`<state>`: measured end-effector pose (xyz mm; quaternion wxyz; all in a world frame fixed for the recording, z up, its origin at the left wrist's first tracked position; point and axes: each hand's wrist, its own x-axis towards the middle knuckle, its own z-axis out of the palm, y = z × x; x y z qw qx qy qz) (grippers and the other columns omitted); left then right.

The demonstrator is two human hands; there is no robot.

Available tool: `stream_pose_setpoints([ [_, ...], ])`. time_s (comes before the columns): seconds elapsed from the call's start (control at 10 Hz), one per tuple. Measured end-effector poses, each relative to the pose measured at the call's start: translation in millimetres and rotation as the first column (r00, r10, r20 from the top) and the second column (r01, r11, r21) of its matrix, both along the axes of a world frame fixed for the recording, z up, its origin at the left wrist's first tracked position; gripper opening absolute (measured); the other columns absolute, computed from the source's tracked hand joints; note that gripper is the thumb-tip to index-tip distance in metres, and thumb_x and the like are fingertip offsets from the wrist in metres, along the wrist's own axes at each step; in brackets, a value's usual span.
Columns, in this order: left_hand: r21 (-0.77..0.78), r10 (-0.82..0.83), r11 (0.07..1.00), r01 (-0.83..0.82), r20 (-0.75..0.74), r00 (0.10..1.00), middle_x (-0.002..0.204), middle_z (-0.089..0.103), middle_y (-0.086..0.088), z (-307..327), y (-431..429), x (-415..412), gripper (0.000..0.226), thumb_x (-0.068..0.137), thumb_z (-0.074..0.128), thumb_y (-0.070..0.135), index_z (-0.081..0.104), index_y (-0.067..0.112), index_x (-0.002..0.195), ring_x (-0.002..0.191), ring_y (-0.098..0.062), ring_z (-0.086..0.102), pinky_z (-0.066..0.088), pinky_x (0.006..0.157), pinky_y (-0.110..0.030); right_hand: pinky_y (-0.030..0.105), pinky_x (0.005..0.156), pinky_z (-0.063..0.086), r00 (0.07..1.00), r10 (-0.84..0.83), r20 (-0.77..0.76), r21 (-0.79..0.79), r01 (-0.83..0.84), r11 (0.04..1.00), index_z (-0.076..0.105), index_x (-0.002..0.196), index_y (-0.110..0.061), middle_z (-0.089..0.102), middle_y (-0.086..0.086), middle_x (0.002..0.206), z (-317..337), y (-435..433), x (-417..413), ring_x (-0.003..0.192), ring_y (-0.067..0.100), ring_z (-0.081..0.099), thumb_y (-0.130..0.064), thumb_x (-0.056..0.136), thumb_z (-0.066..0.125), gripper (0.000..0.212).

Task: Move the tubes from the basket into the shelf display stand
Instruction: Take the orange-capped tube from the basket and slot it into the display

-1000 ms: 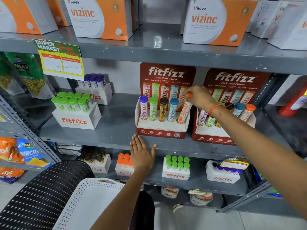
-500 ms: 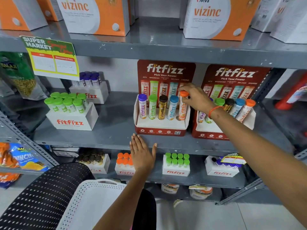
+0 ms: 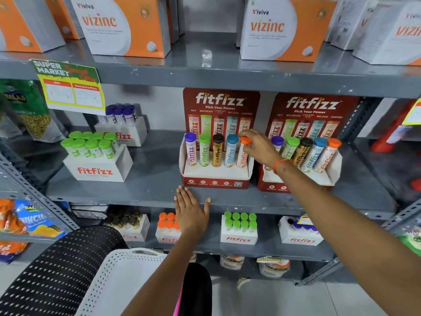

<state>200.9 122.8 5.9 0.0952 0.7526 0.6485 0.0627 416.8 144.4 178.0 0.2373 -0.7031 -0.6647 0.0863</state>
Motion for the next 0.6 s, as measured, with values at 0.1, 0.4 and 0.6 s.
stream_pose_setpoints([
  [0.1,-0.095,0.007,0.995,-0.007,-0.001,1.000,0.156,-0.008,-0.018,16,-1,0,0.087,0.091,0.014,0.063,-0.011,0.001,0.145,0.143,-0.030,-0.008,-0.002,0.118,-0.041,0.042,0.105,0.041,1.000,-0.029,-0.006,-0.015,0.029,0.999,0.040,0.135,-0.006,0.046,0.019,0.140,2,-8,-5,0.126,0.036,0.046,-0.001,0.086,0.054,0.051],
  [0.4,-0.031,-0.330,0.941,0.336,0.119,0.936,0.120,0.058,-0.020,240,-50,42,0.035,0.099,0.039,0.027,0.052,0.002,0.119,0.104,-0.034,0.056,0.042,0.083,-0.037,0.043,0.082,0.052,0.951,-0.093,0.295,0.119,0.059,0.991,0.061,0.108,-0.010,0.066,0.021,0.108,89,-90,-37,0.100,0.040,0.062,-0.020,0.090,0.047,0.025],
  [0.6,0.761,-0.408,0.582,0.288,-0.033,0.912,0.129,0.052,-0.022,409,-78,56,0.037,0.095,0.040,0.005,0.041,0.002,0.131,0.116,-0.039,0.049,0.039,0.087,-0.042,0.042,0.086,0.045,0.923,-0.233,0.307,0.684,-0.044,0.728,0.059,0.113,-0.009,0.062,0.023,0.116,244,-144,-32,0.108,0.039,0.056,-0.021,0.092,0.042,0.029],
])
